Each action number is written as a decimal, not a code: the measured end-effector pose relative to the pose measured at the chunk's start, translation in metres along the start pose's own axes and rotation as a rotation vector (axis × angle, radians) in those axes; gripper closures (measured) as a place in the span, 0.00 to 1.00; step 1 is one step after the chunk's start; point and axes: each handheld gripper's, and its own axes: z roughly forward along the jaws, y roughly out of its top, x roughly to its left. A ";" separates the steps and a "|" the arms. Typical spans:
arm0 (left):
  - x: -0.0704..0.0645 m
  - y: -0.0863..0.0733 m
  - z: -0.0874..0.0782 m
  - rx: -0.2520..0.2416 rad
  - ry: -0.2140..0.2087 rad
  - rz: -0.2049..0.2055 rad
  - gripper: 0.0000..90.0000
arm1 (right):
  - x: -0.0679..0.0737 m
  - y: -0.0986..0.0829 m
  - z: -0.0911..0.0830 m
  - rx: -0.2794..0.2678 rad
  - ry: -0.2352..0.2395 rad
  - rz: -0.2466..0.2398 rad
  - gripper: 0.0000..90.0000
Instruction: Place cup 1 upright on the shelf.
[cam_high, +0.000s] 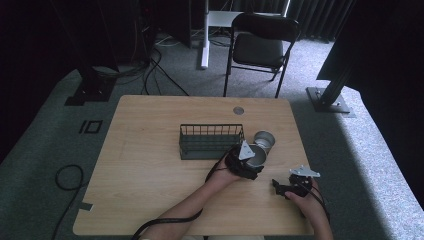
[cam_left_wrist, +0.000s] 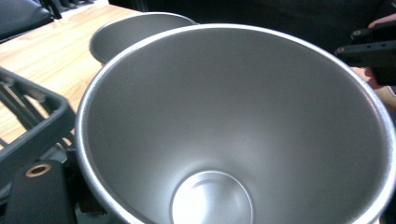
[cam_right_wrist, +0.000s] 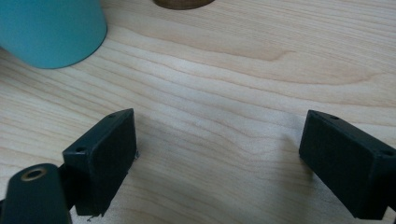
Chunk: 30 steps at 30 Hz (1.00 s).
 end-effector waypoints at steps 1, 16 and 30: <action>-0.001 0.000 0.000 0.001 0.004 0.003 0.17 | 0.000 0.000 0.000 0.001 0.000 0.001 0.12; -0.009 0.007 -0.012 0.001 -0.046 0.027 0.17 | 0.000 0.000 0.000 0.000 0.000 0.002 0.12; -0.010 0.024 -0.030 -0.026 -0.062 0.040 0.17 | 0.000 0.000 0.000 0.001 0.000 0.002 0.12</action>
